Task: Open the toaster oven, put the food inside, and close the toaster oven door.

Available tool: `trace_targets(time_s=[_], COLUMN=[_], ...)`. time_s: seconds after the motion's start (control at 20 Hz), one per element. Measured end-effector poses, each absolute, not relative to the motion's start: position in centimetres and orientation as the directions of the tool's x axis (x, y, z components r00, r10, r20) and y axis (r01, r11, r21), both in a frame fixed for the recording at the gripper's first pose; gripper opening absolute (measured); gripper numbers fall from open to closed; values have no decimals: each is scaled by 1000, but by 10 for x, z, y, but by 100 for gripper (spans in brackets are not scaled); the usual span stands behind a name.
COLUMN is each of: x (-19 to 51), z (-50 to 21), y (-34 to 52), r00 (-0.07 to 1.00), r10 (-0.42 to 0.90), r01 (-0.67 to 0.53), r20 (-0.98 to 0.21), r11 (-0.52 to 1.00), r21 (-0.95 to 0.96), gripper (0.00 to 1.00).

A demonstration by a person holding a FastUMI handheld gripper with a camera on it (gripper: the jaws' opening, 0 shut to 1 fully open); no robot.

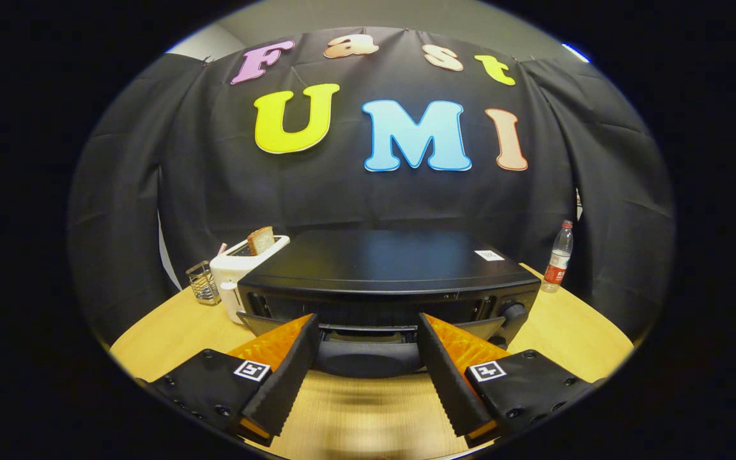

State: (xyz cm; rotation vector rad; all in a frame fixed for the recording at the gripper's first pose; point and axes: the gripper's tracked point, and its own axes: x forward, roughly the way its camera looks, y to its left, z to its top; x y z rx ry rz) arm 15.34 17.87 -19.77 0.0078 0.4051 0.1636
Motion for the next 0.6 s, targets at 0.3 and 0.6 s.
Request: trace_targets(time_s=[0.3,0.6], x=[120,92], z=[-215,-237], y=[176,174], r00=[887,860], r10=[158,143], r01=[-154,-146], r20=[-434,-489], r11=[987,989], r21=[46,32], gripper=[97,97])
